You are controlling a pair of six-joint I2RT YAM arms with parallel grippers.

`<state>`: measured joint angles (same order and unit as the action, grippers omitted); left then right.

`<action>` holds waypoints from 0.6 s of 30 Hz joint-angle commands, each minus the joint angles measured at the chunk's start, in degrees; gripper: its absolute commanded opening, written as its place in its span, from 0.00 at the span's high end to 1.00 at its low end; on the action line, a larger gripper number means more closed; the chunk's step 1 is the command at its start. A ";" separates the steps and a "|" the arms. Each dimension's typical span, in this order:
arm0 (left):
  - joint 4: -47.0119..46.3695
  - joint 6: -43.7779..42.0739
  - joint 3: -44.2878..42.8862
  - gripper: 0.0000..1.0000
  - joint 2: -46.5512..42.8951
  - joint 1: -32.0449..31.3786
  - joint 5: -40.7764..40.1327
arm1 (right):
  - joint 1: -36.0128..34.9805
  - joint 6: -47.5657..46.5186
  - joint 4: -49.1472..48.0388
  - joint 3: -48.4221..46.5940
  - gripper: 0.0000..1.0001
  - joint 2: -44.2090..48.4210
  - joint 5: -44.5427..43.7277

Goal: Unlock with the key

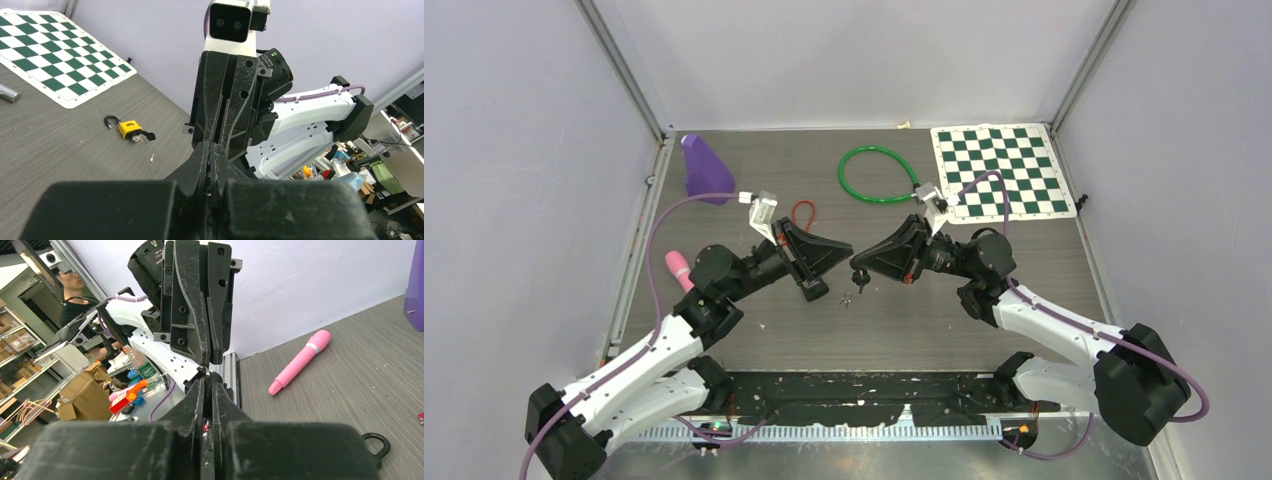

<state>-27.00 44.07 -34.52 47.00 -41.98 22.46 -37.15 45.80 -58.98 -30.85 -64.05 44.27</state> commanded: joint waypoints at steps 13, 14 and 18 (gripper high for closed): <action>27.21 -2.50 -3.29 0.09 -5.16 2.69 -14.01 | -0.28 -2.18 2.98 5.40 0.94 2.52 -7.52; 31.01 -2.80 -3.95 0.02 -5.13 3.15 -15.55 | -0.25 -2.51 3.51 6.16 0.95 2.90 -8.87; 51.45 -0.27 -8.79 0.00 -2.87 4.62 -27.11 | -0.28 -4.49 8.23 7.62 0.94 3.85 -12.44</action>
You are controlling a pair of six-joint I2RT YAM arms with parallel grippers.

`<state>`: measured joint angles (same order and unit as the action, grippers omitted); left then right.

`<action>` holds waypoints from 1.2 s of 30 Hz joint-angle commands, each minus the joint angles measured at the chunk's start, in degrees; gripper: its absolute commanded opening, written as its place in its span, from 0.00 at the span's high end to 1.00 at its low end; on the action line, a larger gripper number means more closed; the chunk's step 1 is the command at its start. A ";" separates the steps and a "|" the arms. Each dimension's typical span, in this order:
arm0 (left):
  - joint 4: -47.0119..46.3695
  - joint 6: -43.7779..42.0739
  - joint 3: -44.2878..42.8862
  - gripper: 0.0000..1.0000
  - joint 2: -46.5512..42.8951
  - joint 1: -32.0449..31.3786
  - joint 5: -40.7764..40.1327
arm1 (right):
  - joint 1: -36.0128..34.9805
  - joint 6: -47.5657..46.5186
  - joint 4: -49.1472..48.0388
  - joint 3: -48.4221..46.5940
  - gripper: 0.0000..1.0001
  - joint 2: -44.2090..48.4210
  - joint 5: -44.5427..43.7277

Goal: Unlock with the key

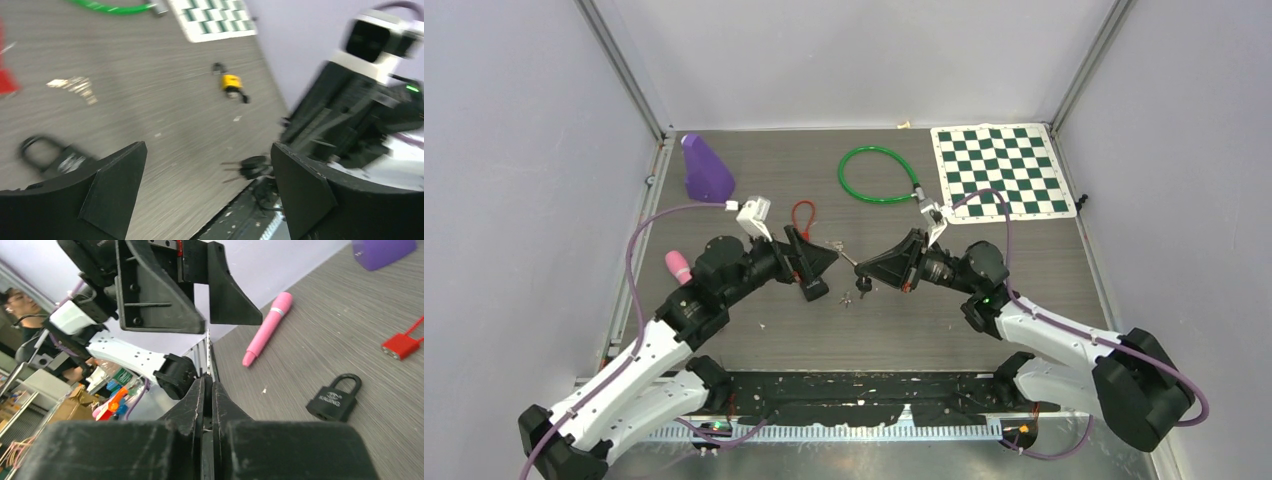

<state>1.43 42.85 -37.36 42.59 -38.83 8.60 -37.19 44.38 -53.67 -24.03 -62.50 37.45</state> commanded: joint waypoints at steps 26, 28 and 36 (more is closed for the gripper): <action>41.18 15.06 -26.31 0.02 50.33 3.90 -18.86 | -0.27 -7.42 7.83 6.31 0.95 3.67 -7.31; 42.04 16.62 -27.98 0.02 53.66 4.03 -18.86 | -0.25 -7.58 7.92 6.55 0.94 3.77 -7.04; 42.86 21.84 -29.84 0.08 60.96 5.01 -18.62 | -0.30 -8.28 8.49 7.35 0.95 4.31 -6.28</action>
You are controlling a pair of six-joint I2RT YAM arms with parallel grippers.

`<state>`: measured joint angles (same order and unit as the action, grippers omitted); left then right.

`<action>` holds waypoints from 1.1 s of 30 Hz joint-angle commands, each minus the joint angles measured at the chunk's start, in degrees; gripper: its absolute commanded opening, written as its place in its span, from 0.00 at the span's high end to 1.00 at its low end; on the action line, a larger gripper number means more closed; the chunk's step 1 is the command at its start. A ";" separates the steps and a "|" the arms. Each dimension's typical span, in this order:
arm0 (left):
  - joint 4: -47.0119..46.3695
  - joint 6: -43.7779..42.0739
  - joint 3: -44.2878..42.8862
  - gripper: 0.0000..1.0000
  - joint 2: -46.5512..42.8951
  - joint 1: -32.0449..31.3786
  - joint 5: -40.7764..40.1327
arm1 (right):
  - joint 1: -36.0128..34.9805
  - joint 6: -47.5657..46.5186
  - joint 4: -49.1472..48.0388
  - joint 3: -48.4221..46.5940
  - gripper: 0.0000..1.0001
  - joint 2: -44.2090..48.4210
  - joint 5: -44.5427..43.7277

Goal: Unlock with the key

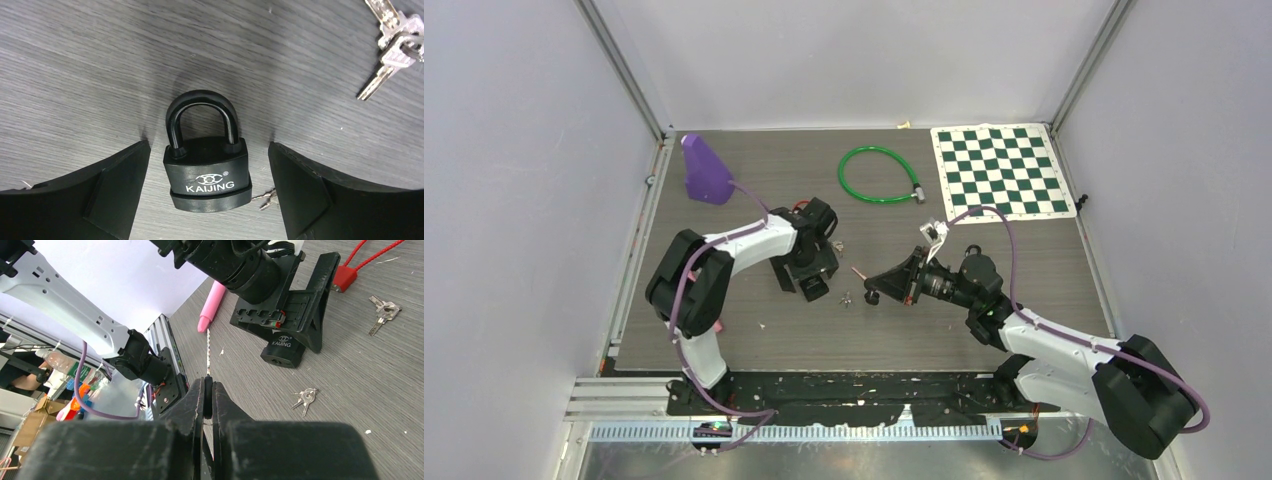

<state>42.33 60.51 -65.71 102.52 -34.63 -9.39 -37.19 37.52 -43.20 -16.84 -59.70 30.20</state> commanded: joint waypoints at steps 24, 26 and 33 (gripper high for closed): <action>11.27 11.54 0.85 0.75 -16.86 2.20 2.90 | -7.95 0.74 -5.44 -0.35 0.94 -7.52 -3.40; 13.83 12.00 -0.09 0.76 -18.61 2.20 3.26 | -9.10 3.17 -10.10 -0.46 0.95 -12.30 -3.47; 17.77 12.94 -0.38 0.76 -24.12 2.20 5.08 | -12.70 9.43 -20.07 -2.64 0.95 -21.85 -6.50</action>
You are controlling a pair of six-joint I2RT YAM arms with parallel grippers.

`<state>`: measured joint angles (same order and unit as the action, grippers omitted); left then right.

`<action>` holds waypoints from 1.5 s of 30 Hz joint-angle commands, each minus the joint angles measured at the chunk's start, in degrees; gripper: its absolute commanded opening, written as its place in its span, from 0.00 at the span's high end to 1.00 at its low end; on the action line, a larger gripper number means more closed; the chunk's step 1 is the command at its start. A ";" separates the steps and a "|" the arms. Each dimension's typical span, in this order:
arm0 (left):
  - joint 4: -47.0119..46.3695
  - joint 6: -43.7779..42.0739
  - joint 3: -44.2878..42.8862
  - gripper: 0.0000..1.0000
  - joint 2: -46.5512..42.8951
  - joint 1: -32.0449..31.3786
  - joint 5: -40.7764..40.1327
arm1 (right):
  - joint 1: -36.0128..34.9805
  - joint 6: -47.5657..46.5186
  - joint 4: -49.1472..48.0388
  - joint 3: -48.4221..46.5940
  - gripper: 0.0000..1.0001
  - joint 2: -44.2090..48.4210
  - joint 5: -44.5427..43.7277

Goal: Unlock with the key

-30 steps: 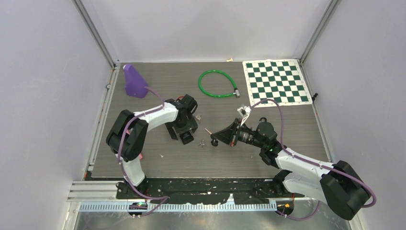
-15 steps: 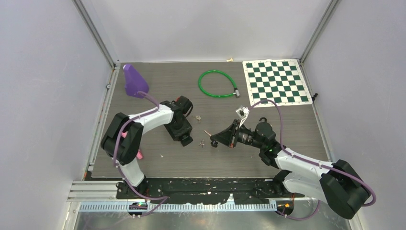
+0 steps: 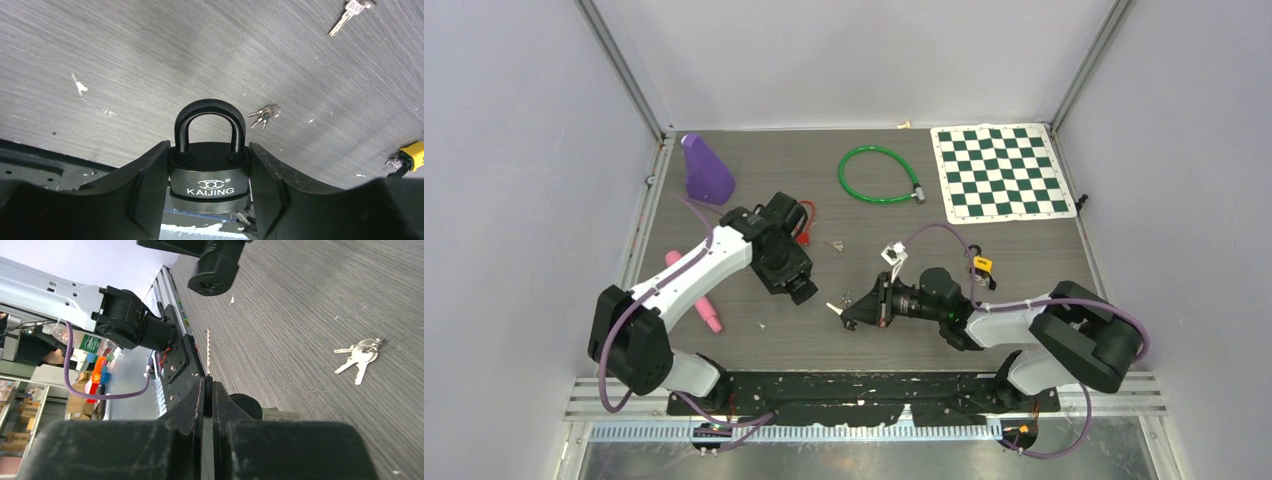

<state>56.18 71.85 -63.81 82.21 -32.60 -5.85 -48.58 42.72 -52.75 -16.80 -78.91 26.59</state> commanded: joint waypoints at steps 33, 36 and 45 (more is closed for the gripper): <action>2.09 3.83 -1.31 0.79 -7.50 0.34 1.04 | -5.92 6.19 -12.01 -7.97 0.94 -10.60 -6.53; 1.89 3.86 -1.26 0.79 -7.51 0.35 1.25 | -6.80 5.01 -11.40 -8.35 0.95 -9.97 -6.44; 1.68 4.00 -1.57 0.80 -8.13 0.61 0.92 | -7.76 4.62 -10.90 -9.05 0.95 -10.25 -6.36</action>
<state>59.81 74.63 -62.52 75.26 -32.12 -5.37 -55.94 48.40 -61.39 -24.77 -90.96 21.45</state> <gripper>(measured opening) 0.565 0.096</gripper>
